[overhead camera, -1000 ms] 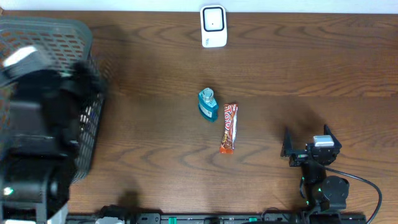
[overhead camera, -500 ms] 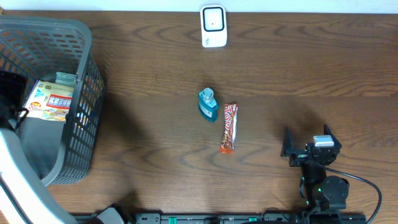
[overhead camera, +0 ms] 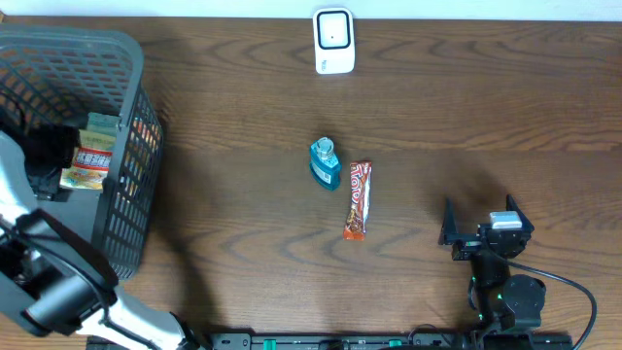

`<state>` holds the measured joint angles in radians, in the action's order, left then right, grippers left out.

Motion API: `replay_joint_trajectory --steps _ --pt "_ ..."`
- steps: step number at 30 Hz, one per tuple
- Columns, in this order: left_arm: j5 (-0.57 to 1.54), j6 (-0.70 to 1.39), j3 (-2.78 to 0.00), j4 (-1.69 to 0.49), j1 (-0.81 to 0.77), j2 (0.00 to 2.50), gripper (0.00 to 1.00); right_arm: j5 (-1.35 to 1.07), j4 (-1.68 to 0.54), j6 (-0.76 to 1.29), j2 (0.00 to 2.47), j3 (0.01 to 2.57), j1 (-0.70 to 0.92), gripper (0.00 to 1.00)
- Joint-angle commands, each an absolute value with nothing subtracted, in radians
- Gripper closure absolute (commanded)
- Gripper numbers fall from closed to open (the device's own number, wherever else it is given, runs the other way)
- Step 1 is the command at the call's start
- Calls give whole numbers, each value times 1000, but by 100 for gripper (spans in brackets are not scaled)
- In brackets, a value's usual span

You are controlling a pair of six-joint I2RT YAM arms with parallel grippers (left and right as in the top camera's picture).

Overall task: Scan the item barcode
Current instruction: 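Reach the left gripper into the basket and grasp the yellow snack bag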

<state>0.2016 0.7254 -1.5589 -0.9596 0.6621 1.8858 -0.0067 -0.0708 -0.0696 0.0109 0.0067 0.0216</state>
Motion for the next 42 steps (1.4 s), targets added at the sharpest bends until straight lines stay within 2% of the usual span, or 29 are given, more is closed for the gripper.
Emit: replay_joint_trajectory --steps 1,16,18,19,23,24,32,42 --pt "163 708 -1552 -955 667 1927 13 -9 -75 -68 6 6 19 1" --pt "176 709 -1423 -767 666 2054 12 -9 -75 -68 6 6 19 1" --pt "175 709 -1401 -747 666 2054 15 -9 -75 -67 6 6 19 1" --pt "175 709 -1391 -740 666 2054 24 -9 -75 -68 6 6 19 1" --pt "175 708 -1370 -735 667 2054 86 -9 -75 -67 6 6 19 1" --pt "175 708 -1370 -736 667 2054 92 -9 -75 -68 6 6 19 1" --pt "171 708 -1373 -757 673 1947 93 -9 -75 -68 6 6 19 1" --pt "160 729 -1373 -756 676 1478 93 -9 -75 -67 6 6 19 1"
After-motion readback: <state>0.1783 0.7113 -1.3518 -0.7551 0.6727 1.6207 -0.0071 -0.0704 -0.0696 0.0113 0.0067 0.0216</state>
